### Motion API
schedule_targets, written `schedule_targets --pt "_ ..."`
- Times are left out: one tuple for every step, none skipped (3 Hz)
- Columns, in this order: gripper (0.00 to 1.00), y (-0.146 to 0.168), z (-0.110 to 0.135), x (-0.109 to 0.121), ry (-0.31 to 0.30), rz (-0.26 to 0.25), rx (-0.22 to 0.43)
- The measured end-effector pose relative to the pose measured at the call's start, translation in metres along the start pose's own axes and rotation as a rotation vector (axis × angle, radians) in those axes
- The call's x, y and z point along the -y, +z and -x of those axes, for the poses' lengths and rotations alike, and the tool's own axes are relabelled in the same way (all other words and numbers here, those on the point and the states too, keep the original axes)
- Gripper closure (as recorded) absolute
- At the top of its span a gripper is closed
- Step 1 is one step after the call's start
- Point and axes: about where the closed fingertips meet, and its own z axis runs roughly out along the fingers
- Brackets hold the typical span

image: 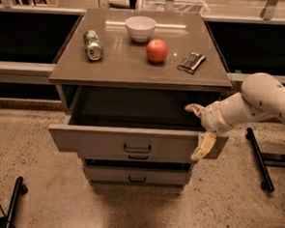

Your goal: Open top drawer

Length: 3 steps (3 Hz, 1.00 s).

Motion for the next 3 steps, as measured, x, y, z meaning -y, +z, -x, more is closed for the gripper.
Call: schedule_targets --pt "0.0 0.011 -0.006 -0.008 0.016 0.065 -0.006" --pt "0.18 0.016 -0.007 -0.035 0.025 0.164 -0.037" --pt "0.45 0.007 0.01 -0.077 -0.023 0.276 -0.109"
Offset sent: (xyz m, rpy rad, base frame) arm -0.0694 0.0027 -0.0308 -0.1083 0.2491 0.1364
